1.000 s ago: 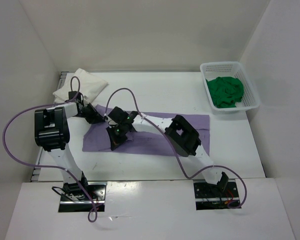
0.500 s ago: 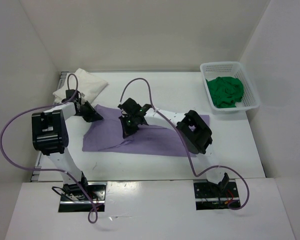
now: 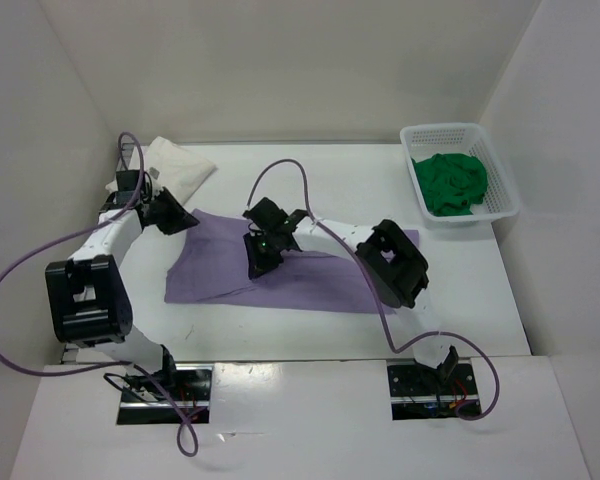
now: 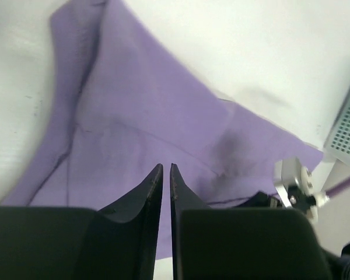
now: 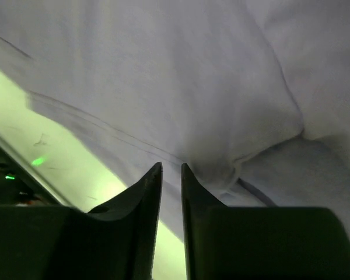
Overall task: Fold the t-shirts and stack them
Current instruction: Fold the other side of the tshirt into a rectangle, then rotate the tshirt 90 degrees
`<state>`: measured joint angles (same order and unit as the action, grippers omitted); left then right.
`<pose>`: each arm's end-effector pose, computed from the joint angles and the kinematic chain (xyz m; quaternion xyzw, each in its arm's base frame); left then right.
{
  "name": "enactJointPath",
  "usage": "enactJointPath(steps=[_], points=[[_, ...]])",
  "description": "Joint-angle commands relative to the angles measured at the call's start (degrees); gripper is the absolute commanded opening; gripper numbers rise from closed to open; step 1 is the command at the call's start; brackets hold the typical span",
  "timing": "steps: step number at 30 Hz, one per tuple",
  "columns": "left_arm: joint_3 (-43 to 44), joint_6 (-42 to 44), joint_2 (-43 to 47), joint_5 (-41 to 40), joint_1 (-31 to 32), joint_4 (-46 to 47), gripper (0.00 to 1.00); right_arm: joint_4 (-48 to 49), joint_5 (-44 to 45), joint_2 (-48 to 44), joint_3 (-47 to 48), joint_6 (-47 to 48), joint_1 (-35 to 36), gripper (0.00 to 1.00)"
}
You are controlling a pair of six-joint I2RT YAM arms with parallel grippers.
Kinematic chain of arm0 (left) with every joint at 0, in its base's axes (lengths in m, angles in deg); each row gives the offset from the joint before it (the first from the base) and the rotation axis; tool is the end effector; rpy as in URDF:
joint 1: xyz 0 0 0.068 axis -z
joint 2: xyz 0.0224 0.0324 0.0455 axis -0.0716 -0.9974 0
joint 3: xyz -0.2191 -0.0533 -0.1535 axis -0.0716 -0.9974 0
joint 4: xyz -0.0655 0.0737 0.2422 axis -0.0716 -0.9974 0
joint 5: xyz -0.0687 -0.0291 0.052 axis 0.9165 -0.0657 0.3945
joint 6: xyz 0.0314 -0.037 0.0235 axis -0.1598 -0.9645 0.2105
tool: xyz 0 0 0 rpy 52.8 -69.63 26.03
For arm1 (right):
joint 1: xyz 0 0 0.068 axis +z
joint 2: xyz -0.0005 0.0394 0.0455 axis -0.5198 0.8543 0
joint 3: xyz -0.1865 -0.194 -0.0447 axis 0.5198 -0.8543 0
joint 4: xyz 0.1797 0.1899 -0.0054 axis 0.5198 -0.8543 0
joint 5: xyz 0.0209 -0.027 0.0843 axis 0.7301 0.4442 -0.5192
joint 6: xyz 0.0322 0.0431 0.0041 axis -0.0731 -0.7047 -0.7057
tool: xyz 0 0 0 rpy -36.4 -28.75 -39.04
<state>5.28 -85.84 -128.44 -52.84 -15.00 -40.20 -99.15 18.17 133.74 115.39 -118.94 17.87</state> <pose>0.3396 0.0506 0.2220 -0.3020 0.8715 -0.2629 0.2831 0.2941 0.3557 0.1553 -0.2039 0.9323 0.2732 0.1213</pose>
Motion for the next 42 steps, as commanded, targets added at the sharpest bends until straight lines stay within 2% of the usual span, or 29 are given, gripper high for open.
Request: enactJointPath(steps=[1,2,3,7,11,14,15,16,17,19,20,22,28,30,31,34,37,38,39,40,42], points=[[0.98,1.23,6.04,2.09,1.75,0.04,0.15,-0.83,-2.55,-4.72,7.42,1.2,-2.95,0.26],[0.98,1.23,7.0,2.09,3.23,-0.57,0.16,-0.83,-4.3,-3.85,8.65,1.98,-4.0,0.36],[0.98,1.84,8.84,2.09,4.03,-0.58,0.16,-1.52,-4.32,-3.14,11.45,2.6,-6.1,0.39],[-0.25,3.25,13.94,0.34,7.29,-1.19,0.15,-2.15,-4.32,1.16,17.27,5.15,-10.25,0.47],[-3.85,4.65,22.1,3.93,7.82,-0.67,0.15,-4.78,-1.25,10.19,27.7,7.61,-12.63,0.55],[-7.1,6.05,28.69,5.08,7.82,-1.28,0.15,-7.59,-2.29,16.17,35.61,9.89,-14.03,0.64],[-8.85,6.06,30.29,5.6,7.82,-2.15,0.18,-8.29,-3.16,17.59,37.47,10.59,-14.03,0.69],[-9.82,6.06,33.17,7.44,7.82,-2.68,0.25,-9.86,-4.48,19.26,41.5,12.17,-14.03,0.71],[-10.79,6.67,34.25,8.5,7.82,-3.21,0.28,-10.84,-7.36,22.58,43.54,12.79,-14.03,0.72],[-13.42,6.68,34.87,11.13,7.82,-4.0,0.34,-14.34,-10.54,26.03,49.32,14.2,-14.03,0.76],[-14.22,6.68,35.66,13.58,7.82,-4.0,0.42,-15.41,-12.21,27.52,50.92,14.21,-14.03,0.78],[-14.84,6.68,35.66,15.27,7.82,-4.0,0.49,-17.6,-16.43,31.22,54.52,15.08,-14.03,0.82],[-14.32,6.15,36.19,18.0,7.82,-0.41,0.8,-19.72,-28.91,34.66,57.8,17.9,-12.98,0.82],[-14.32,5.36,36.71,17.48,7.82,0.22,0.88,-19.72,-31.98,33.96,55.44,18.51,-12.98,0.78],[-16.14,5.36,36.72,17.47,7.82,1.26,1.0,-19.72,-32.7,33.96,54.73,18.51,-12.98,0.7],[-18.88,3.08,37.33,18.0,7.82,3.81,1.0,-19.11,-33.75,33.43,52.79,18.51,-12.98,0.56],[-20.64,1.93,38.04,18.78,7.82,4.43,1.0,-18.58,-31.84,34.21,54.36,16.41,-12.98,0.25],[-20.64,1.93,38.04,18.79,7.82,5.04,0.93,-17.8,-30.96,34.22,55.24,15.36,-12.98,0.12],[-20.64,1.23,38.04,20.27,7.82,5.05,0.68,-16.48,-28.6,34.22,56.12,12.22,-13.59,0.06],[-21.17,1.23,38.04,20.29,7.82,5.57,0.56,-15.34,-27.36,34.22,56.65,10.18,-14.12,0.01],[-21.17,0.7,38.04,18.81,8.52,5.58,0.39,-12.17,-24.72,33.7,56.13,3.59,-16.57,0.0]])
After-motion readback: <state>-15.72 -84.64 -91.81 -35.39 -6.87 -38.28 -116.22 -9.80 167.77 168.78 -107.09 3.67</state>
